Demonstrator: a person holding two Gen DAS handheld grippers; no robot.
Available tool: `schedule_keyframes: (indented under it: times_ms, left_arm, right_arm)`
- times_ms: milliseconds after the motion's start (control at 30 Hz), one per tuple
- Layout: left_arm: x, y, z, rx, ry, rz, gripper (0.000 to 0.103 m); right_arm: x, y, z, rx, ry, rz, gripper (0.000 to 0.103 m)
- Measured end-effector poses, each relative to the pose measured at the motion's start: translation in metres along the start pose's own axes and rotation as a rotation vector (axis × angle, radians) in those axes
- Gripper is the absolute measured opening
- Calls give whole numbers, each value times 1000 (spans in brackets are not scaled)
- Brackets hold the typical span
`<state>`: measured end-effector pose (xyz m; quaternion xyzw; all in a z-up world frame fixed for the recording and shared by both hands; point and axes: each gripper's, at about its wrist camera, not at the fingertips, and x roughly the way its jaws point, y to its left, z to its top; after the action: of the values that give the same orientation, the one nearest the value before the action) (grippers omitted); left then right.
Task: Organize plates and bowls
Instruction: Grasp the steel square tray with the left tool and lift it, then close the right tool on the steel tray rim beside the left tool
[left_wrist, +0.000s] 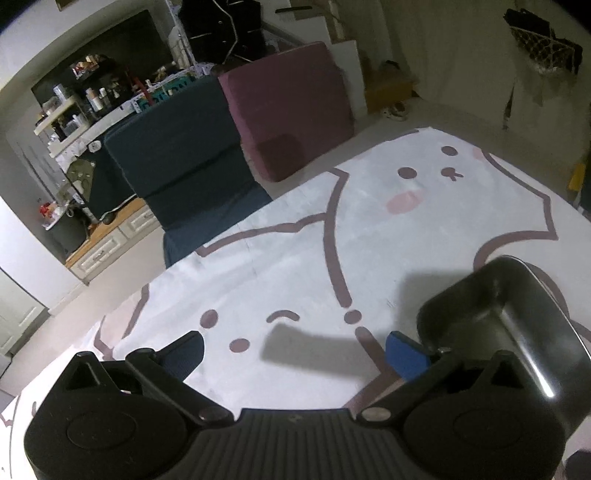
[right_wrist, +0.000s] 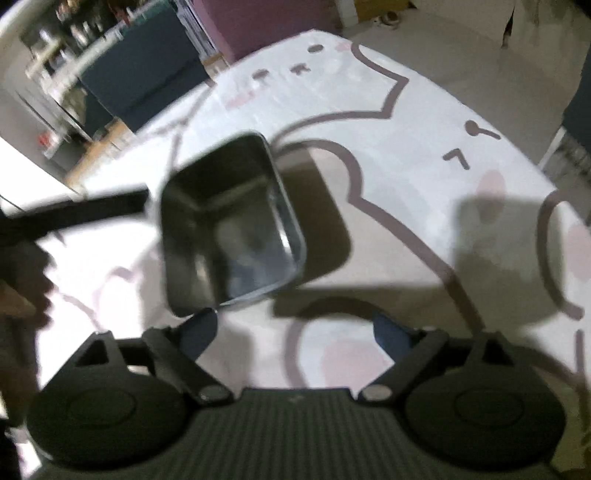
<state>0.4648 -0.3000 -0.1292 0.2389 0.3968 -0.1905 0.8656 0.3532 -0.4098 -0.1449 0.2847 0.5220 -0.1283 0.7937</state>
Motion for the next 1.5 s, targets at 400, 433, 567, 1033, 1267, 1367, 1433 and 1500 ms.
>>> schedule_keyframes:
  times_ms: [400, 433, 567, 1033, 1267, 1367, 1433, 1500]
  left_arm:
    - [-22, -22, 14, 54, -114, -140, 103]
    - [-20, -25, 16, 66, -112, -150, 103]
    - [-4, -49, 18, 103, -66, -162, 103]
    - [6, -27, 13, 62, -42, -65, 103]
    - [-14, 0, -10, 53, -28, -56, 103]
    - [-23, 12, -24, 35, -9, -76, 103]
    - [-28, 16, -34, 25, 6, -92, 102]
    - [-32, 18, -43, 9, 24, -123, 100]
  right_arm:
    - [8, -12, 2, 248, -11, 111, 96]
    - [9, -11, 2, 240, -9, 101, 96]
    - [18, 0, 0, 171, -12, 55, 96]
    - [18, 10, 1, -72, 10, -78, 95]
    - [10, 3, 8, -109, -11, -91, 79]
    - [8, -1, 10, -107, -23, -74, 68]
    - [9, -8, 10, -90, -28, -52, 60]
    - [7, -13, 12, -61, -43, -20, 45]
